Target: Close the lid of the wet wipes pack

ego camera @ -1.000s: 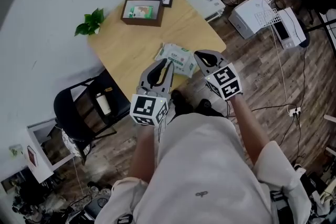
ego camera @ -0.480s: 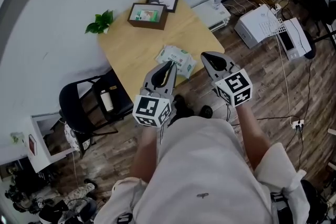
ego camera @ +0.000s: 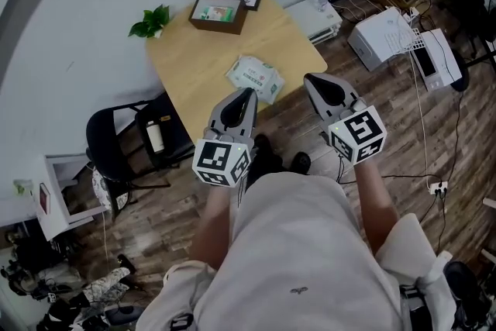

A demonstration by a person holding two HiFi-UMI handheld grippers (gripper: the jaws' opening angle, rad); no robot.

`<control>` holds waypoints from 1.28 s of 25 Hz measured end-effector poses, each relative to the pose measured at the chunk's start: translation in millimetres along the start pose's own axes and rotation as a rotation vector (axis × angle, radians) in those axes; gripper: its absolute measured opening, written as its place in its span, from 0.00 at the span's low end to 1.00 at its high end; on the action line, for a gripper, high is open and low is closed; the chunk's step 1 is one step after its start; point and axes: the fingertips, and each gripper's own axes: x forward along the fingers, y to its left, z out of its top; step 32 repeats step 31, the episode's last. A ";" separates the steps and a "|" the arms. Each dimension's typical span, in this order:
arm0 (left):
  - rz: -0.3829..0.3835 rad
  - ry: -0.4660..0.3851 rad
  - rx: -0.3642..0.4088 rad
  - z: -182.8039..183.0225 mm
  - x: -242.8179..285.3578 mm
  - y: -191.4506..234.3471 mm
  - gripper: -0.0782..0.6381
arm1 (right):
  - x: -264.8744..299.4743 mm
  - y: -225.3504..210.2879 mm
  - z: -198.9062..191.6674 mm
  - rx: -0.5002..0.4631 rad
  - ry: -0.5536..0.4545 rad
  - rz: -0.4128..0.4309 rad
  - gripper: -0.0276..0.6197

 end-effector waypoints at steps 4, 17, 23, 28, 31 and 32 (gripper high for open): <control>0.008 -0.001 0.003 -2.8 -12.1 -9.9 0.13 | -13.0 7.6 1.0 0.004 -0.013 0.011 0.04; 0.011 -0.022 0.011 1.3 -23.4 -21.4 0.13 | -26.6 16.8 1.1 -0.012 -0.017 0.017 0.04; 0.006 -0.021 0.009 -0.2 -23.5 -26.4 0.13 | -31.8 14.3 2.3 -0.019 -0.019 0.010 0.04; 0.000 -0.023 0.012 -2.4 -25.7 -27.9 0.13 | -34.5 16.9 0.2 -0.023 -0.020 0.004 0.04; -0.001 -0.020 0.013 -3.1 -27.2 -27.1 0.13 | -34.7 18.8 -1.3 -0.024 -0.016 0.001 0.04; -0.001 -0.020 0.013 -3.1 -27.2 -27.1 0.13 | -34.7 18.8 -1.3 -0.024 -0.016 0.001 0.04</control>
